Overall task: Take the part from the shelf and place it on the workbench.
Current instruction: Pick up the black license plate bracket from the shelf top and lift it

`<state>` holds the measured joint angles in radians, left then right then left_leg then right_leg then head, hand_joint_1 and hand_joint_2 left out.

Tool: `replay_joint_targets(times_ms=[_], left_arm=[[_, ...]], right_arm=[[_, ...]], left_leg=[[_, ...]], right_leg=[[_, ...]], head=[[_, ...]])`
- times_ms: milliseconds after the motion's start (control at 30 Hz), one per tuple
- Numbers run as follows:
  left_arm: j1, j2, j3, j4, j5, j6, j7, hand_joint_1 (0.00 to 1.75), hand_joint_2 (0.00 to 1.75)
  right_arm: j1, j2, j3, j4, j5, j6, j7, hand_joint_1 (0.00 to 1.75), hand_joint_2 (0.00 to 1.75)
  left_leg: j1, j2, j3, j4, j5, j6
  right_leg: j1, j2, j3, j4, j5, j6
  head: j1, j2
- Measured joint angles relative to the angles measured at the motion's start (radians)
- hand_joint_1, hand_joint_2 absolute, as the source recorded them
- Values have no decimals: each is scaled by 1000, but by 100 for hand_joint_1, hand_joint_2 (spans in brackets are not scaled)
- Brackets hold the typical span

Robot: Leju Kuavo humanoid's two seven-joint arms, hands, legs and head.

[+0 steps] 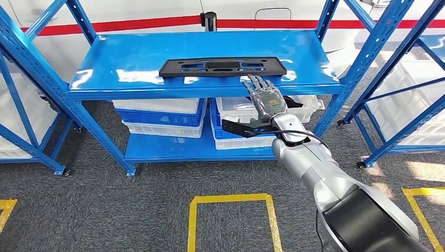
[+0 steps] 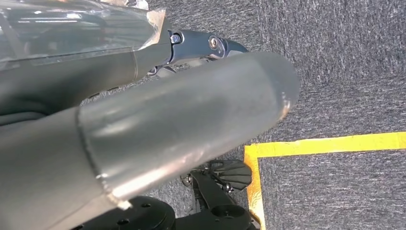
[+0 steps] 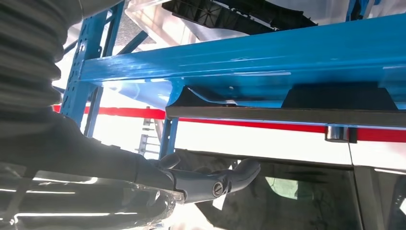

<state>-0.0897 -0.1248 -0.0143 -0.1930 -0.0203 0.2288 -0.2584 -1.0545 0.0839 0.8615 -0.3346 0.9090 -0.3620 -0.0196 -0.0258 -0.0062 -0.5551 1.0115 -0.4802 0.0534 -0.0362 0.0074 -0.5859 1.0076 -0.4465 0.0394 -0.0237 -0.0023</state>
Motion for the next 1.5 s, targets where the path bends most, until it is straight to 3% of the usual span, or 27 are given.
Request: replay_joint_targets(times_ms=[100, 133, 233, 300, 333, 400, 433, 500, 600, 667, 767, 800, 833, 900, 933, 967, 1000, 1067, 1133, 1200, 1267, 1300, 1333, 1367, 1400, 1433, 1500], left_arm=[[-2, 0, 0, -1, -6, 3, -1, 0, 0], [-3, 0, 0, -1, -9, 3, -1, 0, 0], [-8, 1, 0, -1, -13, 3, -1, 0, 0], [-10, 1, 0, -1, -14, 3, 2, 0, 0], [-10, 1, 0, -1, -14, 3, 3, 0, 0], [-11, 1, 0, -1, -15, 1, 4, 0, 0], [-12, 2, 0, -1, -15, -1, 4, 0, 0], [-14, 3, 0, -1, -16, -5, 1, 0, 0], [-17, 6, 0, -2, -16, -6, -2, 0, 0], [-18, 7, 0, -3, -16, -6, -4, 0, 0], [-17, 7, 0, -3, -16, -6, -5, 0, 0], [-16, 7, 0, -3, -16, -6, -5, 0, 0], [-15, 8, 0, -3, -16, -6, -5, 0, 0], [-14, 9, 0, -3, -16, -5, -4, 0, 0], [-14, 11, 0, -2, -16, -5, -4, 0, 0], [-14, 12, 0, -2, -16, -5, -4, 0, 0], [-14, 14, 0, -2, -16, -5, -3, 0, 0], [-15, 14, 0, -2, -16, -5, -3, 0, 0], [-14, 13, 0, -2, -16, -5, -3, 0, 0], [-15, 13, 0, -2, -16, -5, -3, 0, 0], [-15, 13, 0, -2, -16, -4, -3, 0, 0], [-13, 13, 0, -2, -16, -4, -3, 0, 0], [-12, 12, 0, -2, -16, -4, -3, 0, 0], [-10, 12, 0, -2, -16, -4, -3, 0, 0], [-9, 11, 0, -2, -16, -4, -3, 0, 0], [-8, 11, 0, -2, -16, -4, -3, 0, 0], [-8, 11, 0, -1, -16, -4, -4, 0, 0]], right_arm=[[1, -2, -10, 0, 2, -6, -1, 0, 175], [2, -3, -14, 0, 3, -9, -2, 0, 175], [8, -11, -22, 1, 7, -18, -3, 0, 175], [16, -14, -30, 2, 11, -20, -3, 0, 175], [19, -16, -34, 2, 13, -20, -3, 0, 175], [19, -17, -40, 3, 17, -20, -3, 0, 175], [18, -17, -43, 3, 18, -21, -3, 0, 175], [18, -16, -48, 3, 20, -23, -4, 0, 175], [16, -17, -59, 2, 22, -24, -10, 0, 175], [12, -15, -64, 0, 22, -24, -13, 0, 175], [14, -12, -67, 1, 26, -23, -16, 0, 175], [16, -12, -68, 1, 28, -22, -16, 0, 175], [18, -11, -68, 1, 30, -22, -16, 0, 175], [19, -8, -70, 2, 33, -22, -17, 0, 175], [18, -6, -71, 2, 34, -22, -17, 0, 175], [18, -4, -72, 2, 34, -22, -18, 0, 175], [17, -3, -73, 2, 35, -22, -18, 0, 175], [16, -2, -76, 2, 36, -22, -18, 0, 175], [13, -1, -80, 1, 36, -22, -18, 0, 175], [8, -1, -83, 1, 35, -22, -18, 0, 175], [12, -2, -84, 2, 35, -22, -18, 0, 175], [16, -2, -84, 2, 36, -22, -19, 0, 175], [19, -3, -84, 3, 36, -22, -19, 0, 175], [21, -4, -85, 3, 37, -22, -20, 0, 175], [21, -5, -85, 3, 39, -22, -20, 0, 175], [21, -7, -86, 4, 39, -21, -21, 0, 175], [21, -8, -86, 5, 41, -19, -22, 0, 175]], left_leg=[[9, 2, 8, -17, 8, 9], [13, 4, 13, -25, 12, 13], [18, 6, 19, -32, 14, 19], [20, 4, 21, -31, 11, 16], [21, 3, 24, -30, 8, 13], [25, 2, 32, -26, -6, 1], [25, 2, 34, -22, -15, -6], [22, 3, 34, -18, -30, -19], [28, 4, 37, -10, -43, -33], [33, 4, 1, 63, -68, -46], [37, 4, -142, 270, -118, -60], [37, 4, -178, 299, -106, -59], [37, 4, -194, 287, -70, -56], [34, 4, -175, 159, 47, -41], [30, 4, -154, 91, 90, -32], [25, 4, -134, 38, 113, -22], [21, 5, -121, 7, 119, -15], [17, 5, -102, -12, 101, -5], [21, 4, -78, -27, 92, 3], [24, 2, -54, -35, 79, 10], [23, -1, -34, -36, 60, 14], [23, -4, -21, -36, 48, 14], [23, -6, -5, -36, 36, 13], [23, -8, 12, -35, 23, 10], [23, -10, 30, -35, 9, 8], [21, -11, 47, -34, -6, 4], [16, -11, 72, -36, -34, -5]], right_leg=[[7, -1, -6, 6, -4, 3], [10, -2, -19, 32, -15, 1], [13, -3, -114, 214, -80, -9], [13, -4, -160, 286, -89, -2], [11, -4, -155, 262, -68, 6], [6, -8, -100, 126, -5, 24], [6, -9, -70, 63, 17, 26], [9, -7, -42, 8, 26, 10], [11, 1, -33, 8, 12, -19], [7, 5, -19, 7, 2, -35], [8, 6, 6, 7, -21, -47], [8, 7, 18, 7, -30, -47], [9, 8, 31, 7, -40, -46], [9, 11, 59, 5, -63, -44], [12, 11, 73, 2, -74, -40], [13, 12, 83, -3, -82, -36], [14, 13, 93, -10, -88, -31], [19, 13, 109, -12, -84, -14], [24, 8, 94, 30, -78, -1], [24, 4, 26, 138, -91, -2], [24, 3, -63, 252, -130, -9], [24, 3, -97, 277, -149, -11], [23, 3, -115, 267, -152, -8], [23, 3, -118, 228, -135, -3], [23, 1, -110, 164, -95, 7], [23, -3, -99, 94, -37, 17], [26, -10, -75, 3, 48, 13]], head=[[0, 0], [2, 0], [4, 0], [4, 0], [4, 0], [5, 0], [6, 0], [5, 0], [0, 0], [-2, 0], [-3, 0], [-3, 0], [-3, 0], [-3, 0], [-2, 0], [-2, 0], [-2, 0], [-3, 0], [-2, 0], [-2, 0], [-2, 0], [-2, 0], [-1, 0], [-1, 0], [0, 0], [1, 0], [2, 0]])
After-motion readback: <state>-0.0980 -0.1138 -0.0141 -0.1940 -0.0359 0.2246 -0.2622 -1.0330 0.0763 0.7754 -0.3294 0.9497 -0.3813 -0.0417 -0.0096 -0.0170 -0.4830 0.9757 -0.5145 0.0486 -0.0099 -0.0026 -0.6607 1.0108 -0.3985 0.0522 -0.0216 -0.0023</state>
